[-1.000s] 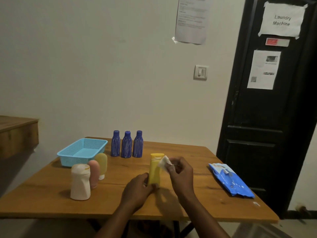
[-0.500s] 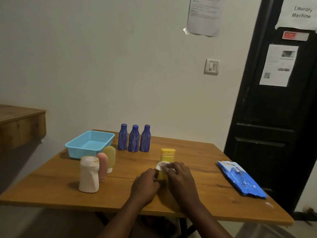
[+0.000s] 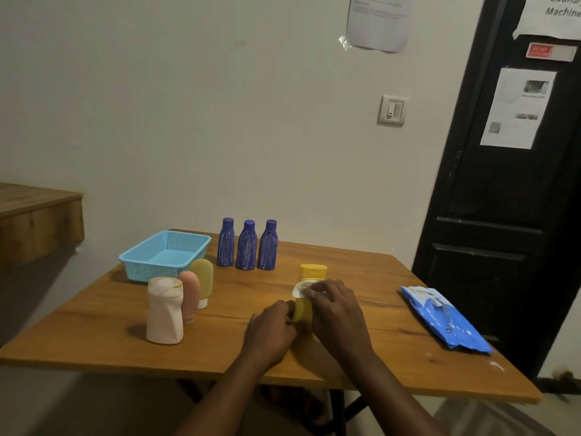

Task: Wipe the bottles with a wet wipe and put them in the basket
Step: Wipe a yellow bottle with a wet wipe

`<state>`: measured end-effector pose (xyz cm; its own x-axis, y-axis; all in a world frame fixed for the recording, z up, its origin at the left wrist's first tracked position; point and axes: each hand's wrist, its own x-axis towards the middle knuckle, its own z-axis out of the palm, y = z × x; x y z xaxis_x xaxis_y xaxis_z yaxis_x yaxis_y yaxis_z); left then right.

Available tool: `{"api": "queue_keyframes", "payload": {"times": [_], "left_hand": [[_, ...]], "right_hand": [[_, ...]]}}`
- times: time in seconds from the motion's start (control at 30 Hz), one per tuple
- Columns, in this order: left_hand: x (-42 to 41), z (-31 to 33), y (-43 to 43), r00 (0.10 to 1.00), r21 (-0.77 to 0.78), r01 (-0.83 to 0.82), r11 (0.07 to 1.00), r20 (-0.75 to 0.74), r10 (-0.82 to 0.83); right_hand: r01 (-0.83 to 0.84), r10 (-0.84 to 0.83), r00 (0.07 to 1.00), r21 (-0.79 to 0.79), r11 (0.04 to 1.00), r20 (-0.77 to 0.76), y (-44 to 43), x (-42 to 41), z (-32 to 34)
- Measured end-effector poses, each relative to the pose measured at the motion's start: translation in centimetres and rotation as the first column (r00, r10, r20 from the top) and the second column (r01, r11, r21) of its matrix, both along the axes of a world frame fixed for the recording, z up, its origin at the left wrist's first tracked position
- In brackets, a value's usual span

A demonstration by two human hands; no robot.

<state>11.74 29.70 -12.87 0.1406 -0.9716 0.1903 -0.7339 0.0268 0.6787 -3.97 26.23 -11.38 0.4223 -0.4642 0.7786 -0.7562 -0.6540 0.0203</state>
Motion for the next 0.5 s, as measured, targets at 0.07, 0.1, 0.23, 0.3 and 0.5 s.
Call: {"api": "queue_keyframes", "payload": {"times": [0.07,0.1,0.23,0.3,0.5], "left_hand": [[-0.1,0.3,0.2,0.999,-0.005,0.034,0.999,-0.002,-0.034],[-0.2,0.4,0.2,0.999,-0.009,0.045,0.999,0.002,-0.045],[-0.2,0.5,0.2,0.999,0.012,0.032,0.999,-0.019,-0.032],[-0.1,0.4,0.2,0.999,0.02,0.02,1.0,-0.051,-0.019],[-0.4,0.5,0.4,1.0,-0.001,-0.019,1.0,0.021,0.019]], "right_hand": [[-0.02,0.018,0.993,0.015,1.0,0.116,-0.2,-0.6,0.3],[-0.021,0.019,0.985,0.013,1.0,0.17,-0.4,-0.8,0.7],[0.008,-0.005,0.991,-0.023,1.0,0.133,-0.6,0.0,2.6],[0.025,-0.024,1.0,-0.038,0.999,0.02,-0.4,0.7,2.5],[0.0,-0.008,0.979,-0.041,0.999,-0.203,0.1,0.4,-0.1]]}}
